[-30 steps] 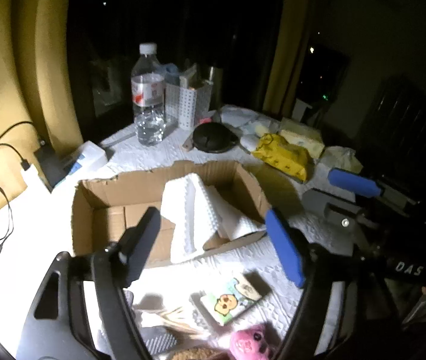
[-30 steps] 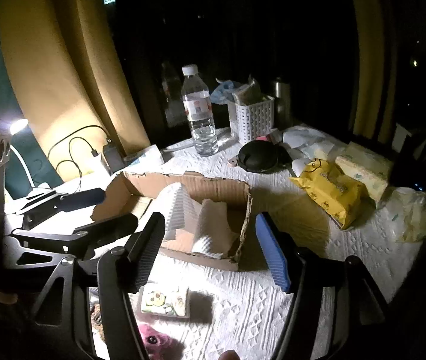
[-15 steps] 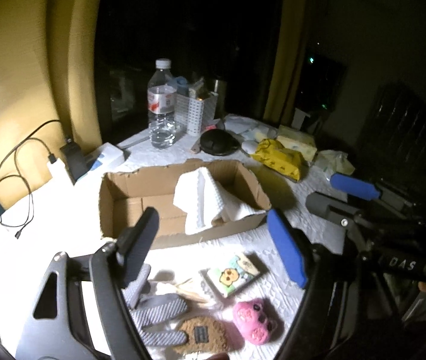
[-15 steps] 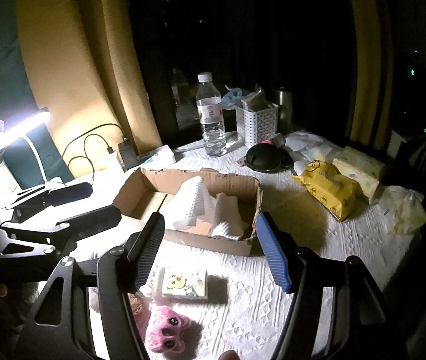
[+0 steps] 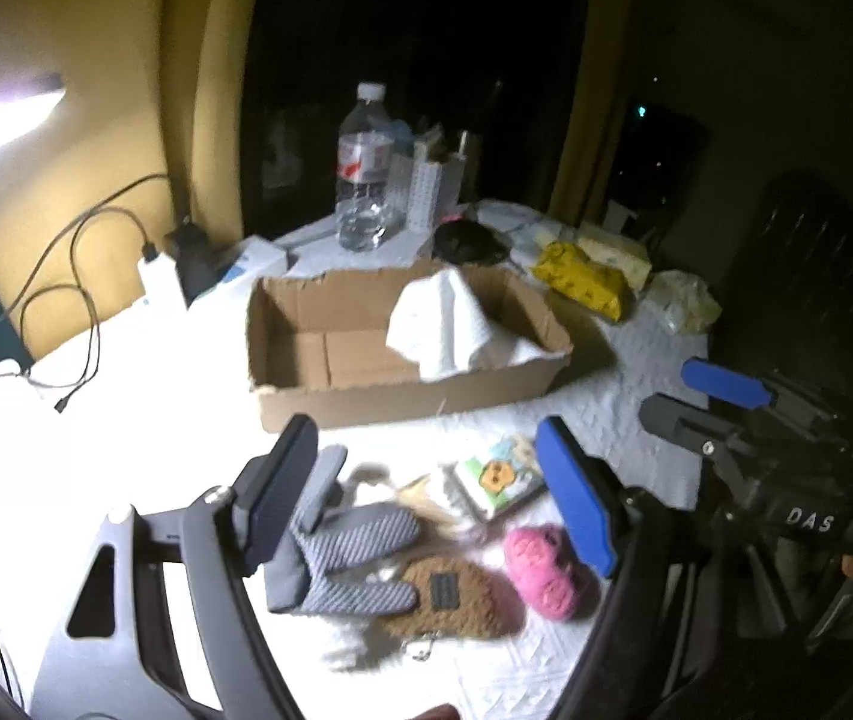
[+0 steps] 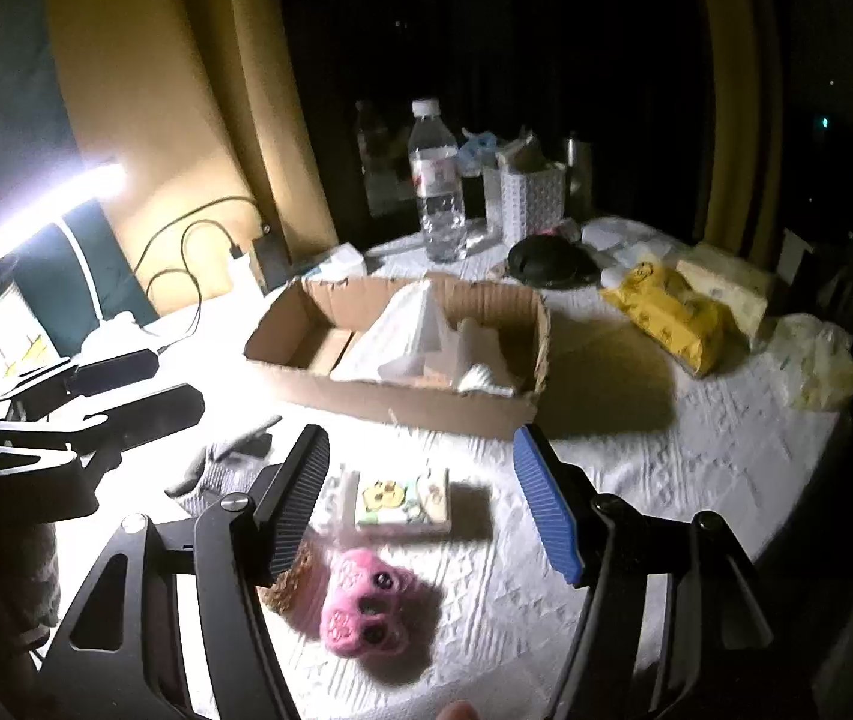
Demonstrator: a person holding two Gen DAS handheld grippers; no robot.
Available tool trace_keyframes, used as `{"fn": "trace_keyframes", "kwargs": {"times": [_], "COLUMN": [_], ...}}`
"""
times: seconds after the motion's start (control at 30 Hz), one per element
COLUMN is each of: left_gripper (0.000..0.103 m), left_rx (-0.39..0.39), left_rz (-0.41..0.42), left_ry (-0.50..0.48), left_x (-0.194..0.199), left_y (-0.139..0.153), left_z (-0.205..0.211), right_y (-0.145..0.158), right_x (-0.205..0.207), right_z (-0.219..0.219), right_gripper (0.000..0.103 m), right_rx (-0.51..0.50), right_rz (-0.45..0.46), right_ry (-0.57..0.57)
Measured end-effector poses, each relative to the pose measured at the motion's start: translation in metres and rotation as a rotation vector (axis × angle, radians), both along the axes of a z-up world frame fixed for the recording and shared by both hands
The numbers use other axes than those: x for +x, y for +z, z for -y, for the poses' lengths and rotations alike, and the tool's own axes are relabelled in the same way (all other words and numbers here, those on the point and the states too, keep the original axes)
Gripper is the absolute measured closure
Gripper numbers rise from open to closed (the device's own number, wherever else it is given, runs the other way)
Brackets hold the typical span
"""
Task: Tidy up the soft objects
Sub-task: 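Withdraw both tools from the box toward the plush toys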
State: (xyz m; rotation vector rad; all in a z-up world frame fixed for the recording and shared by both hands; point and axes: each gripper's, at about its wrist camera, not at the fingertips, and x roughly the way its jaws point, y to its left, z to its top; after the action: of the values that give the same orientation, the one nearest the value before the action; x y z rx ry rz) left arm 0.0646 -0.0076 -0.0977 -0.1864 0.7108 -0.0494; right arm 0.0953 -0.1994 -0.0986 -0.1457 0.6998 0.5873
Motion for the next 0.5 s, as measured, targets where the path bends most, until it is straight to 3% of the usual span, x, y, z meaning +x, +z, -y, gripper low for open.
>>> {"fn": "trace_keyframes", "kwargs": {"times": [0.5], "left_gripper": [0.027], "left_rx": [0.008], "left_rz": [-0.105], "left_ry": [0.015], "left_x": [-0.023], "left_y": [-0.052], "left_z": [-0.004], "right_y": [-0.047], "right_x": [-0.022], "right_z": [-0.003], "right_gripper": [0.036], "right_rx": [-0.015], "right_rz": [-0.086], "right_ry": [0.009]}}
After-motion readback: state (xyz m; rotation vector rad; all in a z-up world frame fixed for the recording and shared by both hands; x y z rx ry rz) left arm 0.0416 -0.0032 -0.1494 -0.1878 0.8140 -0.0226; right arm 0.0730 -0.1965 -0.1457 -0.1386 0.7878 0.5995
